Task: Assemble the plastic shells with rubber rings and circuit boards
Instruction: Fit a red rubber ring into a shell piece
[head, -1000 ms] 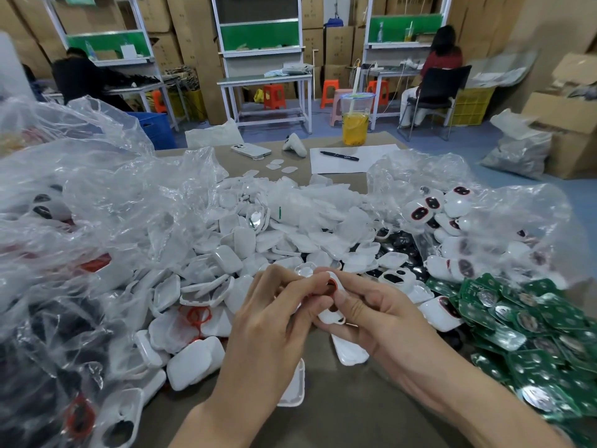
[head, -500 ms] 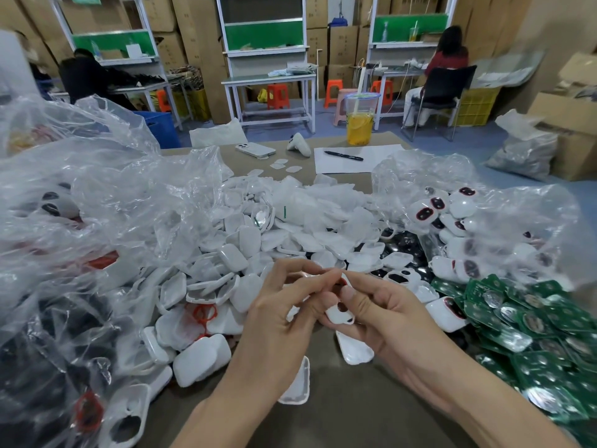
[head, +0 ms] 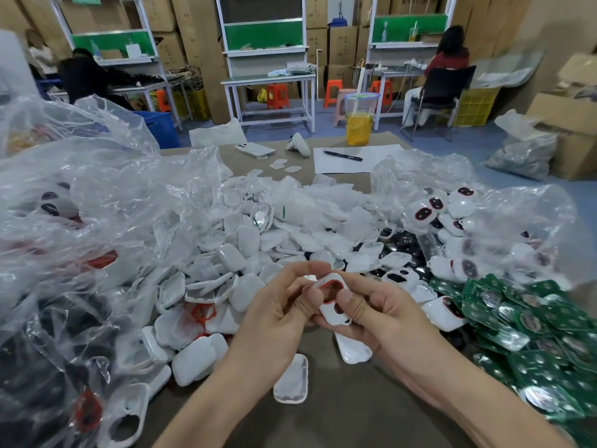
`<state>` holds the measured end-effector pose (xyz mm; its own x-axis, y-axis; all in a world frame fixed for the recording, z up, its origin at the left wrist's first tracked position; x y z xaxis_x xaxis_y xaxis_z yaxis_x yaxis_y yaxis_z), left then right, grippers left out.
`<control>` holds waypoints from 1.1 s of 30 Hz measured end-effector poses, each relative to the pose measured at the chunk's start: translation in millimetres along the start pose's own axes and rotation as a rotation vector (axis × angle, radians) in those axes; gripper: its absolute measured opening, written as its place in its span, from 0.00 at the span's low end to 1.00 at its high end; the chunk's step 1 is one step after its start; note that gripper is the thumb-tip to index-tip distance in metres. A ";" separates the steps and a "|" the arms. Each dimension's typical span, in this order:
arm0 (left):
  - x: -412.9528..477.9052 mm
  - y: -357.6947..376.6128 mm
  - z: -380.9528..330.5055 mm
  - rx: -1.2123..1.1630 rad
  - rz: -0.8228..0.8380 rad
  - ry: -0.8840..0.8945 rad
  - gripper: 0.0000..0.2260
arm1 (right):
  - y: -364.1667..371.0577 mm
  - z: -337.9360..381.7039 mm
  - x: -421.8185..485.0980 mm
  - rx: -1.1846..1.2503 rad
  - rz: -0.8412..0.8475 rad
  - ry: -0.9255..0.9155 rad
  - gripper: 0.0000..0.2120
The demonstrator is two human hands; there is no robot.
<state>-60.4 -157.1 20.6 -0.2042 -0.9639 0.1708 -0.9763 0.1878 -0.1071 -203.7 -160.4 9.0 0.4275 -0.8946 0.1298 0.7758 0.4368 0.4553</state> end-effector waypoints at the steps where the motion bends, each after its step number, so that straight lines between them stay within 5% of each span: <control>1: 0.2 -0.3 0.2 0.001 -0.003 -0.002 0.12 | 0.8 0.5 -0.6 -0.009 -0.003 -0.003 0.15; 22: -5.7 2.2 -5.2 0.332 -0.118 0.115 0.12 | 7.3 8.6 -0.5 -0.317 -0.105 -0.086 0.14; 28: -14.5 -11.5 -12.9 0.714 -0.248 0.222 0.10 | -7.7 12.0 5.8 -0.064 -0.236 -0.112 0.10; 33: -25.9 -48.0 -12.0 0.947 -0.384 0.188 0.11 | -17.7 22.9 5.8 0.176 -0.392 -0.185 0.19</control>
<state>-9.2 -139.0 33.1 0.0214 -0.8676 0.4968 -0.5387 -0.4286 -0.7253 -225.6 -175.5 21.9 0.0156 -0.9977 0.0654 0.7649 0.0540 0.6419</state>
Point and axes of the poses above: each hand's wrist, its own x-axis towards the middle knuckle, its own y-axis out of the palm, z = x × y, the point moved 4 cm from there along x, towards the middle knuckle, and after that the axes turned 10 degrees about x, right-handed, at the moved point
